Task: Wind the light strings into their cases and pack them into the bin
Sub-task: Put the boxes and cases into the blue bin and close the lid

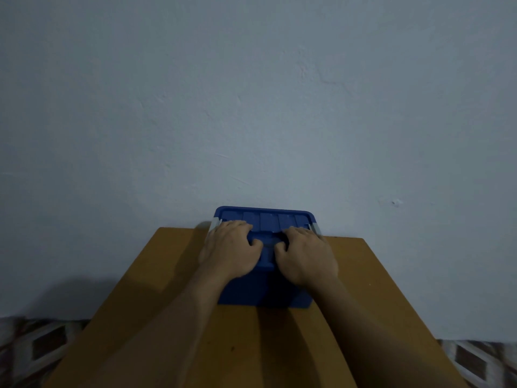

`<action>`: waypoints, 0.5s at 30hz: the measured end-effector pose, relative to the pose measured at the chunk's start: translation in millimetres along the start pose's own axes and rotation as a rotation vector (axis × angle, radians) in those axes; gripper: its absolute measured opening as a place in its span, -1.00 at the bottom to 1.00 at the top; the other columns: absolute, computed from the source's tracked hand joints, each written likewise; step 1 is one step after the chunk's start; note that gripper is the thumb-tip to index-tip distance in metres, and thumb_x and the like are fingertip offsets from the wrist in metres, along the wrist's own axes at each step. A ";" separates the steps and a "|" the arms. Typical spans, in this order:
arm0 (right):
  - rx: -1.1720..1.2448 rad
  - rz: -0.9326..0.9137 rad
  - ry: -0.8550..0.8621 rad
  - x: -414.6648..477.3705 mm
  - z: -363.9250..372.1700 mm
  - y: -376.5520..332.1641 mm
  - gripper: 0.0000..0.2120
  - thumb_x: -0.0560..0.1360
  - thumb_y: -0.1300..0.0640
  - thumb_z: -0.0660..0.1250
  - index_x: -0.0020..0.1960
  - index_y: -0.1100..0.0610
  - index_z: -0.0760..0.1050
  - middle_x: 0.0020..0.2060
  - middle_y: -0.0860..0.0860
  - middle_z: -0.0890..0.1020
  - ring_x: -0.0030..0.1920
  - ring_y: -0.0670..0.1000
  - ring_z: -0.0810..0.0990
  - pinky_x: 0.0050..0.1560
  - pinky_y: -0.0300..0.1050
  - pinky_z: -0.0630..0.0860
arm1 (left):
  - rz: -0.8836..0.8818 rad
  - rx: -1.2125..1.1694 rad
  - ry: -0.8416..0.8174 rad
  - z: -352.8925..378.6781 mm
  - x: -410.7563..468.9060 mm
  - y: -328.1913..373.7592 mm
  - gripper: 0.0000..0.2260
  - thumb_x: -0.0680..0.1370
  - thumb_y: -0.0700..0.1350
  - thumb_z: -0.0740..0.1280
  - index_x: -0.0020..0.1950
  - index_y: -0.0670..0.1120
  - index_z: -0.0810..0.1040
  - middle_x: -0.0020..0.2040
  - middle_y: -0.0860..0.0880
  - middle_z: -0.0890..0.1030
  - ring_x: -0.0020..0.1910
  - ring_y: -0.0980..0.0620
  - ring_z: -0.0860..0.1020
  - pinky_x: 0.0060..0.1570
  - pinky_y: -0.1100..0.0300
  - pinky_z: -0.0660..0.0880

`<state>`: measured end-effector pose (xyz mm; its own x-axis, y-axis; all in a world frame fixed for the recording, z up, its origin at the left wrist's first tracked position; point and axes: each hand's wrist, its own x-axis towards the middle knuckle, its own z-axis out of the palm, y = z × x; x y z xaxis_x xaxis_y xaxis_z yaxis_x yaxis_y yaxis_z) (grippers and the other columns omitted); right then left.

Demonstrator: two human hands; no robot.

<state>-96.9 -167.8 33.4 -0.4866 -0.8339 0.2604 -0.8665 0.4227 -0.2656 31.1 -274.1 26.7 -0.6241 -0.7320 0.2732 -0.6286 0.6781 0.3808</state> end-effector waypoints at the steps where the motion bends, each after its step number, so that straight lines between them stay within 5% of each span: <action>1: -0.002 -0.002 0.003 2.2 0.3 0.1 -0.69 0.59 -0.03 0.10 0.16 0.08 0.51 0.10 0.02 0.62 0.17 0.05 0.54 0.29 0.04 0.40 | -0.003 -0.003 0.000 0.2 2.6 -0.6 -0.52 0.63 0.09 0.17 0.51 -0.05 0.38 0.52 0.02 0.38 0.48 0.03 0.32 0.47 0.13 0.14; 15: -0.021 -0.017 0.022 11.4 4.9 3.4 -0.70 0.59 -0.05 0.08 0.13 0.06 0.49 0.07 0.00 0.61 0.13 0.03 0.53 0.29 0.04 0.40 | -0.007 -0.001 0.013 2.9 11.7 -2.7 -0.52 0.63 0.10 0.15 0.52 -0.03 0.36 0.53 0.03 0.36 0.49 0.05 0.29 0.49 0.13 0.08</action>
<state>-104.9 -177.6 30.9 -0.4743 -0.8329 0.2850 -0.8765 0.4165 -0.2414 24.1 -284.3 26.3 -0.6135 -0.7375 0.2824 -0.6326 0.6729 0.3834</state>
